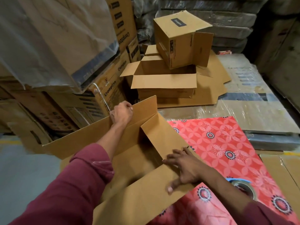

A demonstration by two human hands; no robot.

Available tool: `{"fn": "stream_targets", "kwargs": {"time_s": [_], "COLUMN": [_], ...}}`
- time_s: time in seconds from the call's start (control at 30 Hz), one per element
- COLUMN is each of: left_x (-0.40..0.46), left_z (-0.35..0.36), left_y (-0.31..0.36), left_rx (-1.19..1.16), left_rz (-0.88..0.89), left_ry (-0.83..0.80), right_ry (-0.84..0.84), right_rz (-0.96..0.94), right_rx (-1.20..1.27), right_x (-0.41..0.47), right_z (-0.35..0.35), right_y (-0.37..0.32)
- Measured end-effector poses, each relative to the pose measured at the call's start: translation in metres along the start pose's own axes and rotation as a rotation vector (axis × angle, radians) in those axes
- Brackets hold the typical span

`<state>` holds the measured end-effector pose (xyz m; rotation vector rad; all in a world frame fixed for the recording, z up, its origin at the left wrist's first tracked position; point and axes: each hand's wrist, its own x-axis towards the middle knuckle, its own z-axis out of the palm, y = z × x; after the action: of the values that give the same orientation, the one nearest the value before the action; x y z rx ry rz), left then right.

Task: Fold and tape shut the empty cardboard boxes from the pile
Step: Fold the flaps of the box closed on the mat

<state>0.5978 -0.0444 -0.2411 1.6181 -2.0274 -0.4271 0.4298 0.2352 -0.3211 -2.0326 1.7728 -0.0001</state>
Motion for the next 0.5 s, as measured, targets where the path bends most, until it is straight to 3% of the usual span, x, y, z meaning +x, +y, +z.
{"fn": "stream_targets", "kwargs": {"time_s": [0.23, 0.5], "left_x": [-0.061, -0.091], "left_z": [0.014, 0.018], "left_y": [-0.008, -0.019], "left_rx": [0.102, 0.155], "left_rz": [0.066, 0.048], "left_ry": [-0.238, -0.669], "right_ry": [-0.364, -0.394], "right_rz": [0.002, -0.001], "right_rx": [-0.231, 0.028], "right_x": [-0.011, 0.034], "right_z": [-0.025, -0.117], "right_y": [-0.014, -0.015]}}
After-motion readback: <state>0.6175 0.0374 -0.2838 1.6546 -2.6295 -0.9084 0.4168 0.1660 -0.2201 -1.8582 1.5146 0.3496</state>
